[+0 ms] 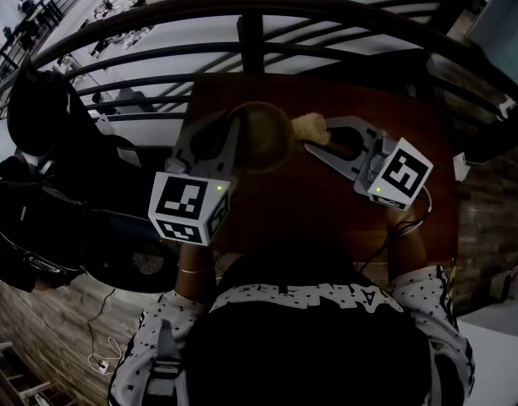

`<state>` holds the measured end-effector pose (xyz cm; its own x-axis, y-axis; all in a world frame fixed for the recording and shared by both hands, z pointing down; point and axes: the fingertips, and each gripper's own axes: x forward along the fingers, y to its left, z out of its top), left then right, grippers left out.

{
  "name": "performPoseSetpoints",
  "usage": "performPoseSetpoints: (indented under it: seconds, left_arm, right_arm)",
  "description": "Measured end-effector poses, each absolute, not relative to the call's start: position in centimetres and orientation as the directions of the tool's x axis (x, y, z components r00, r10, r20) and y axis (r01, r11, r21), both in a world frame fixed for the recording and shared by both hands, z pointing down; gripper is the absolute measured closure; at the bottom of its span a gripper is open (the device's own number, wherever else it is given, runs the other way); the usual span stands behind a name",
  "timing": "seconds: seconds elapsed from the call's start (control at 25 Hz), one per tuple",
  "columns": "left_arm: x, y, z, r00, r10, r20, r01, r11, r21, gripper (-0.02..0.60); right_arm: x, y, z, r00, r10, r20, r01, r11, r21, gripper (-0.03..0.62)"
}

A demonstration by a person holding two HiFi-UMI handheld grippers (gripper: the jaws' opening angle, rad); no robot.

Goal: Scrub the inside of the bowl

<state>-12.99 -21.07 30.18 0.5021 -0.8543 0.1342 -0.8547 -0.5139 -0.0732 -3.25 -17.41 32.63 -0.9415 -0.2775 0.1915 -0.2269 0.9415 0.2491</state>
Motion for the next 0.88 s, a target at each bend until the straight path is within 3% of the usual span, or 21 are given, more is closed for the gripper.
performPoseSetpoints:
  seconds: [0.6, 0.88]
  left_arm:
    - [-12.9, -21.4, 30.4, 0.489, -0.864, 0.12, -0.866, -0.497, -0.057, 0.557]
    - [-12.1, -21.0, 29.6, 0.529, -0.844, 0.089, -0.846, -0.533, -0.019, 0.557]
  right_arm:
    - [-1.6, -18.0, 32.3, -0.921, -0.368, 0.125, -0.327, 0.908, 0.262, 0.534]
    - [-1.7, -18.8, 32.2, -0.909, -0.388, 0.152, -0.325, 0.889, 0.324, 0.534]
